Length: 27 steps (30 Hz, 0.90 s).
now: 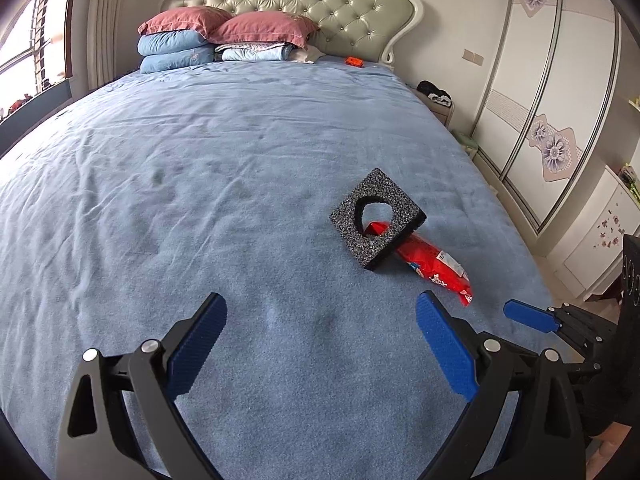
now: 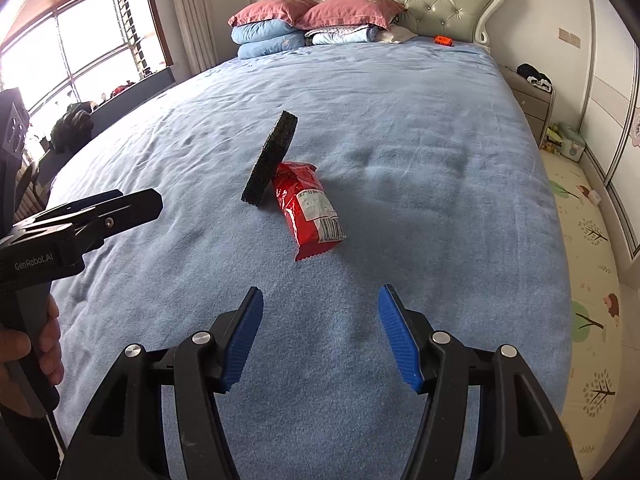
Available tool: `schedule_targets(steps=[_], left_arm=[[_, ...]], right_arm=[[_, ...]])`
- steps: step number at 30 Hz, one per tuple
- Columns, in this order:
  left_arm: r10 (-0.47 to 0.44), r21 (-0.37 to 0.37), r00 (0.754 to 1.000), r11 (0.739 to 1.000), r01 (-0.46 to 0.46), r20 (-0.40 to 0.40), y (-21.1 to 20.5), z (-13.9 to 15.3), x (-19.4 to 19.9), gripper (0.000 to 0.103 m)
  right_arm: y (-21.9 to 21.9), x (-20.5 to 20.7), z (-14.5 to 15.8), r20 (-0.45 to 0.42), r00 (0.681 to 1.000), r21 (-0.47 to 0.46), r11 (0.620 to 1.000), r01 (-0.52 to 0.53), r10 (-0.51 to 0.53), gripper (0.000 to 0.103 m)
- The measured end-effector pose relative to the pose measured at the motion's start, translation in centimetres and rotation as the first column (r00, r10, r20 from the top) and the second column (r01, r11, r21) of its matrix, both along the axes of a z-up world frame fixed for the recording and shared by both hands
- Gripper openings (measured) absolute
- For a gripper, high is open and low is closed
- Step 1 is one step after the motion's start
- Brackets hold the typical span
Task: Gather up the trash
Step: 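Move both tools back over the bed toward the black foam square and red snack bag, then grasp the red snack bag with the right tool while the left tool grasps the black foam square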
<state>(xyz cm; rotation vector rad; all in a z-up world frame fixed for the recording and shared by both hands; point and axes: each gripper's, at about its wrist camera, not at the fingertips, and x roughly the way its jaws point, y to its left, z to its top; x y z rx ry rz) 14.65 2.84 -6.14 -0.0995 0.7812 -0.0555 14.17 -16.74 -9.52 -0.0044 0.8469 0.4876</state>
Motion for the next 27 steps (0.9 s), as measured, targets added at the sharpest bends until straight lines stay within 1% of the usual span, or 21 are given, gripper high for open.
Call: schedule_targets(steps=[3,7,8,9,10,12,13,16,19,22,27], left_arm=[[-0.017,0.02,1.0,1.0,0.017,-0.003,-0.5,-0.1,0.2,0.095],[-0.025,0.038,1.0,0.999,0.025,-0.009,-0.9,-0.1,1.0,0.095],[-0.026,0.04,1.0,0.999,0.026,-0.01,-0.9,-0.1,1.2,0.095],[-0.027,0.041,1.0,0.999,0.027,-0.011,-1.0,-0.1,1.4,0.095],[-0.027,0.044,1.0,0.999,0.027,-0.011,-1.0,-0.1,1.6,0.095],[-0.026,0.051,1.0,0.998,0.027,-0.013,-1.1,-0.1,2.0,0.095],[-0.023,0.055,1.0,0.998,0.024,-0.015,-1.1,-0.1,2.2,0.095],[-0.025,0.05,0.999,0.998,0.026,-0.025,-1.2,-0.3,3.1,0.095],[-0.027,0.063,0.999,0.998,0.029,-0.035,-1.6,-0.5,4.1,0.095],[-0.034,0.068,0.998,0.997,0.038,-0.046,-2.1,-0.8,4.8,0.095],[-0.075,0.071,0.995,0.994,0.08,-0.063,-3.8,-1.3,5.8,0.095]], right_arm=[[0.6,1.3,0.2,-0.004,1.0,0.032,0.999,-0.021,0.021,0.059],[2.0,3.8,0.3,0.02,0.999,-0.008,1.0,-0.026,0.027,0.059],[2.2,4.5,0.1,0.012,1.0,-0.02,0.999,-0.026,0.026,0.056],[2.5,5.0,0.0,0.003,0.999,-0.023,0.999,-0.038,0.038,0.048],[2.7,5.5,-0.1,-0.003,0.999,-0.022,0.999,-0.047,0.047,0.046],[3.0,6.0,-0.2,-0.008,0.998,-0.015,0.998,-0.059,0.059,0.045],[3.1,6.3,-0.3,-0.011,0.998,-0.016,0.998,-0.064,0.064,0.041],[2.8,6.9,-0.7,-0.027,0.997,0.01,0.998,-0.065,0.066,0.035],[1.8,6.4,-0.8,-0.038,0.997,0.056,0.996,-0.063,0.066,0.034],[0.1,5.4,-0.6,-0.038,0.998,0.061,0.997,-0.045,0.047,0.033],[-2.9,3.4,-0.8,-0.099,0.992,0.18,0.982,-0.058,0.076,0.033]])
